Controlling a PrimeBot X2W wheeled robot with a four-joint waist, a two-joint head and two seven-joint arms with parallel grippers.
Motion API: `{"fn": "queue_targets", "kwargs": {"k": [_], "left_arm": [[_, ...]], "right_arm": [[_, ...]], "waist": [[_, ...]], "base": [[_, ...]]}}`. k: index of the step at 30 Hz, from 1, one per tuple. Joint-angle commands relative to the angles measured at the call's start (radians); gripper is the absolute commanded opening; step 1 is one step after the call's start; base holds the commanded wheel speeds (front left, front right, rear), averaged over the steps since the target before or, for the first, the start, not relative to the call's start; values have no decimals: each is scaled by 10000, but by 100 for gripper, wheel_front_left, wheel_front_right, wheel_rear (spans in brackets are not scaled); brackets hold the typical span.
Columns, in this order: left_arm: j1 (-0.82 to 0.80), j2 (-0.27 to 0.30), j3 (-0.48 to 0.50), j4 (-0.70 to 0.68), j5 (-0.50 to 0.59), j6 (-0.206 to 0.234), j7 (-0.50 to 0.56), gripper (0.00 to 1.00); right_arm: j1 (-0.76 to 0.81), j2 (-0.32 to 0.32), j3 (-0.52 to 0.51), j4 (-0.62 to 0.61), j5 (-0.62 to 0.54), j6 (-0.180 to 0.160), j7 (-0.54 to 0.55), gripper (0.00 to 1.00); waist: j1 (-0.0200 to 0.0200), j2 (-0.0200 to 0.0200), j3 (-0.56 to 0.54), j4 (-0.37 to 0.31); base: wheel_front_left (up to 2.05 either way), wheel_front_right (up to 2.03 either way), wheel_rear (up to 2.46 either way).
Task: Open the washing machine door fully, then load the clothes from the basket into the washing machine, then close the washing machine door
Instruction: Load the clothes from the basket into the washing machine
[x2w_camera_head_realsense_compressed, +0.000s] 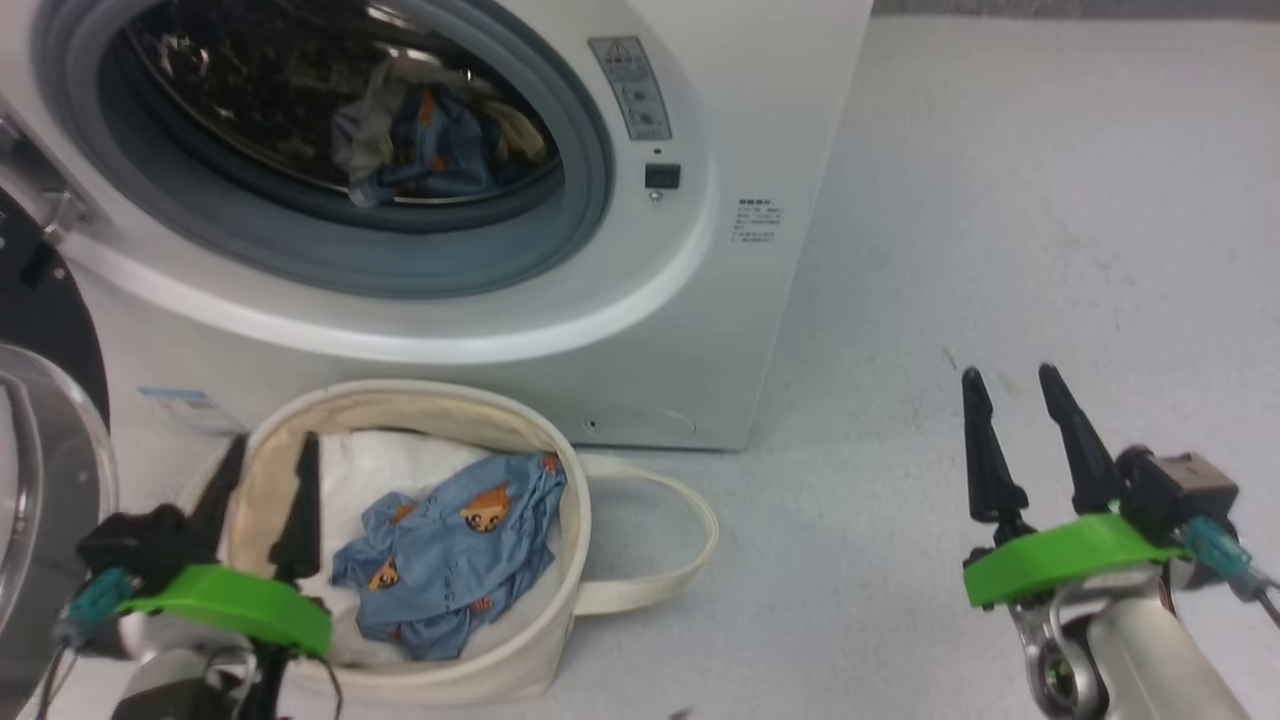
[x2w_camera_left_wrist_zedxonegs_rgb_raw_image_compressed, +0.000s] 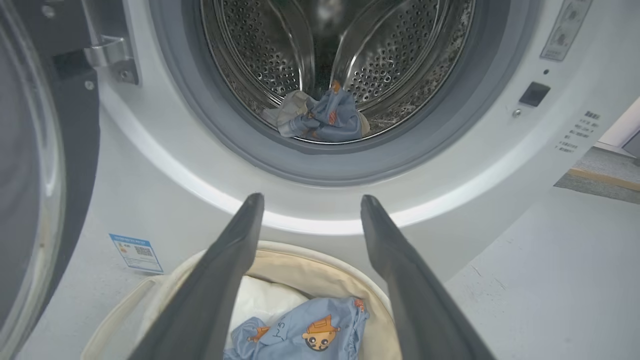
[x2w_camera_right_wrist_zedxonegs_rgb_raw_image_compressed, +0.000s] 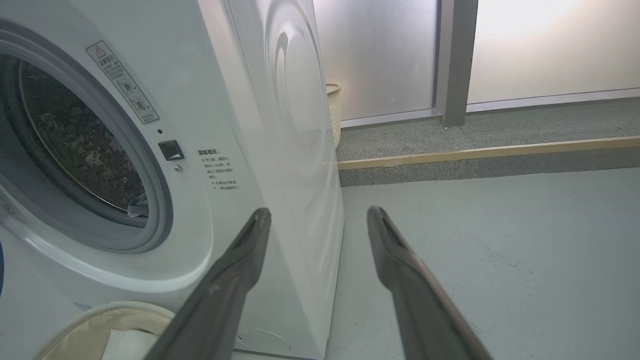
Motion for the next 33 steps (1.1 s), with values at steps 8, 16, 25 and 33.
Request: {"fn": "queue_targets", "kwargs": {"k": [8, 16, 25, 33], "left_arm": [[-1292, 227, -1115, 1398, -777, -57, -88, 100], [-2543, 59, -2113, 3198, -1235, -57, -88, 100], [-4236, 242, -2465, 4611, -1498, -57, -88, 100], [-5596, 187, -3134, 5621, -1773, -57, -86, 100]], "right_arm": [[-1355, -403, 878, -176, -253, 4, -124, 100], [-2104, -665, 967, -171, -293, 4, -102, 100], [-2831, -995, 665, -886, -646, 4, 414, 100], [-3122, -958, 442, -1711, -1091, 4, 889, 100]], "waist": [[-1, -1, 1213, -193], [-1, -1, 2179, -213], [-1, -1, 3730, -211], [-1, -1, 4914, -160]], "base": [[0, 0, 0], [0, 0, 0], [0, 0, 0], [0, 0, 0]]}}
